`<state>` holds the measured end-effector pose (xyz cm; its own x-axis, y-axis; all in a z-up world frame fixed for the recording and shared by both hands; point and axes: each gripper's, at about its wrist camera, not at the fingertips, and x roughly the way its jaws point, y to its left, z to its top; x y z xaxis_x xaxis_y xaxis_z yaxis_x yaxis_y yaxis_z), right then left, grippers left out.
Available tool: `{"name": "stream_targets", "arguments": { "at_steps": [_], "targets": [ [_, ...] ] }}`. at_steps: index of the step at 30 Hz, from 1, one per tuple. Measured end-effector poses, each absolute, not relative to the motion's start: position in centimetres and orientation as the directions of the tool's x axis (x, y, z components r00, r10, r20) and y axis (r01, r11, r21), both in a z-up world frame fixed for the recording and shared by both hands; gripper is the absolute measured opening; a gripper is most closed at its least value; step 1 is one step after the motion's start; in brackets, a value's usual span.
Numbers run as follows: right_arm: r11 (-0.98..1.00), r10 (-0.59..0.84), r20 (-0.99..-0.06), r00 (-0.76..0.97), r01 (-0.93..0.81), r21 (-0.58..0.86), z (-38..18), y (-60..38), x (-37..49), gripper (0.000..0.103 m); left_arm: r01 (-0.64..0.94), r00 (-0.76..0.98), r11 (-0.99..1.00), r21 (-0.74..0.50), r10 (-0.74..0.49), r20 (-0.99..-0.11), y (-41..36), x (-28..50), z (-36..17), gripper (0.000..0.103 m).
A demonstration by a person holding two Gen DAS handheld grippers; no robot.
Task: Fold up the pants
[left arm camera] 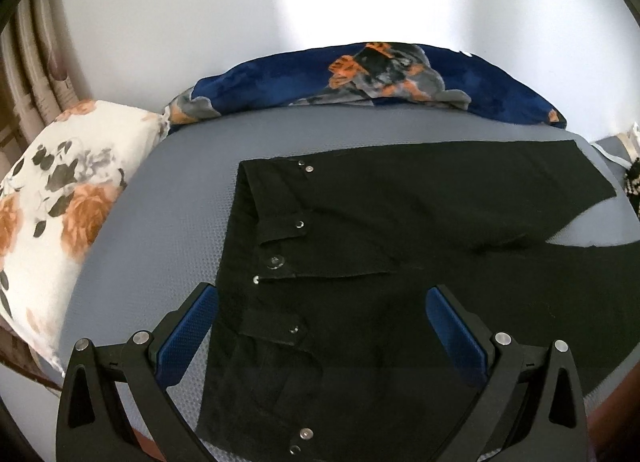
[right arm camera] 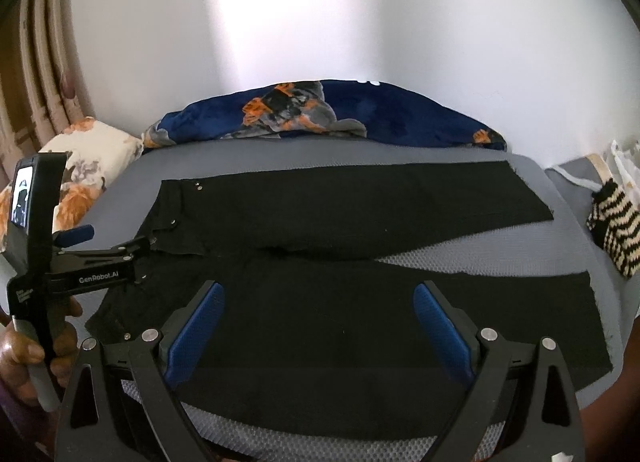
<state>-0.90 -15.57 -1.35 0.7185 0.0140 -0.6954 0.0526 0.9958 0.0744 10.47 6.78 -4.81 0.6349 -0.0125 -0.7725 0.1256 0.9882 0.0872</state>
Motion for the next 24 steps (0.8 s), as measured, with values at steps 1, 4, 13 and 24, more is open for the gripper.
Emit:
{"name": "stream_targets", "arguments": {
  "at_steps": [1, 4, 13, 24],
  "targets": [
    [0.996, 0.017, -0.696, 0.718, 0.048, 0.074, -1.3, -15.4, -0.7, 0.095, 0.123, 0.634, 0.989, 0.085, -0.012, -0.773, 6.9, 10.7, -4.8, 0.103],
    [0.997, 0.027, -0.700, 0.714, 0.034, 0.072, -1.1, -14.9, 0.1, 0.095, 0.117, 0.626, 0.990, 0.083, -0.009, -0.779, 7.2, 11.3, -5.0, 0.103],
    [0.997, 0.062, -0.705, 0.706, -0.014, 0.073, -0.7, -13.1, 2.5, 0.095, 0.132, 0.613, 0.987, 0.086, -0.013, -0.790, 7.7, 12.9, -5.6, 0.103],
    [0.994, 0.109, -0.700, 0.706, -0.078, 0.075, -0.6, -11.0, 4.9, 0.095, 0.143, 0.601, 0.985, 0.098, -0.008, -0.799, 8.7, 15.7, -5.7, 0.103]
  ]
}}
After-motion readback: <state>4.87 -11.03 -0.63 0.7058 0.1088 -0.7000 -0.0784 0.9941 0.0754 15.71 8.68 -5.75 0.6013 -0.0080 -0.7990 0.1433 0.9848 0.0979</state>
